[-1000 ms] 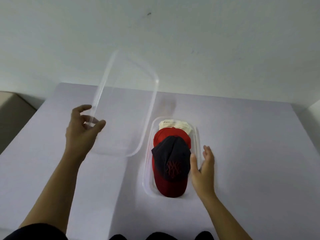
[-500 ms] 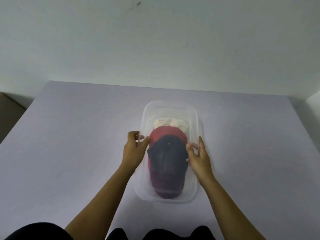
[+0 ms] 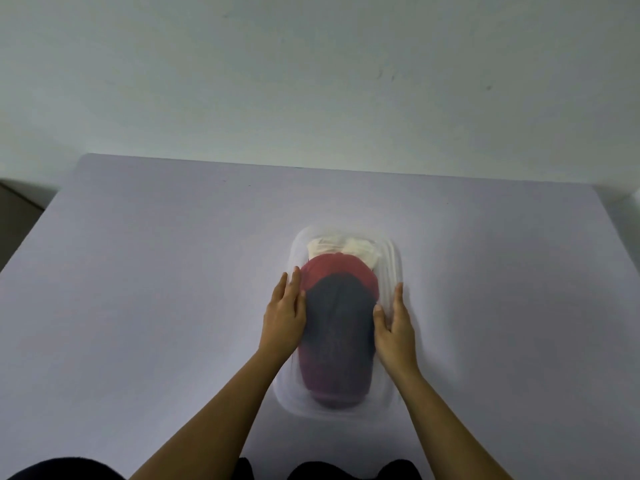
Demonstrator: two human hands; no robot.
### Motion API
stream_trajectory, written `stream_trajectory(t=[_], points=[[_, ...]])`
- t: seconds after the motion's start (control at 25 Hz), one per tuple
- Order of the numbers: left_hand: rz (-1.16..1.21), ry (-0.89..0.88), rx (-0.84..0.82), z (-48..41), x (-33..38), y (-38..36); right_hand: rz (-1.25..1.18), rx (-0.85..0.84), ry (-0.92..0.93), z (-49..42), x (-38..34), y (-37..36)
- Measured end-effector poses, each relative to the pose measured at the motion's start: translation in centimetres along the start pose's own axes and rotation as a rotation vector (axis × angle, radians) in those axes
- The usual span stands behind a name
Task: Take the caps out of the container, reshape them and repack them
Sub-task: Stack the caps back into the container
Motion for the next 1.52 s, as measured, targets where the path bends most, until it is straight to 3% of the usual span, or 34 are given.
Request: stream_trajectory(t=[0.72, 0.84, 0.96, 1.08, 1.16, 1.24, 1.4, 1.52], points=[[-0.098, 0.002, 0.009, -0.6, -0.5, -0.3, -0.104, 0.087, -0.073, -1.3, 1.3, 0.0], [-0.155, 0.005, 0.027, -0.1, -0.9, 0.1, -0.177, 0.198, -0.004, -0.4, 0.7, 0.9], [-0.020, 0.036, -0.019, 0.5, -1.5, 0.3, -0.260, 0.319, 0.041, 1.2, 0.6, 2.5], [0.332, 0.220, -0.083, 3.1, -4.5, 1.1, -0.175, 0.099, -0.014, 3.1, 3.7, 2.7], [0.546, 0.372, -0.246, 7.1, -6.8, 0.5, -0.155, -0.122, -0.165, 5.4, 7.0, 2.3], [0.592, 0.438, -0.425, 10.8, -7.5, -0.8, -0.184, -0.262, -0.261, 7.7, 9.3, 1.8], [0.899, 0.451, -0.326, 10.6, -7.5, -2.4, -0.389, -0.322, -0.240, 7.4, 9.3, 0.7], [0.970, 0.403, -0.307, 7.1, -5.8, -2.3, -0.426, -0.297, -0.189, 4.1, 7.7, 1.5]])
Point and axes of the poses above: each hand's wrist, its own z-axis away from the middle knuckle, its own y-axis out of the back of the hand, x = y × z, the point moved 6 cm from there along -z, towards the middle knuckle, and after that the axes turned 5 degrees about -y, right-handed, at the moved point
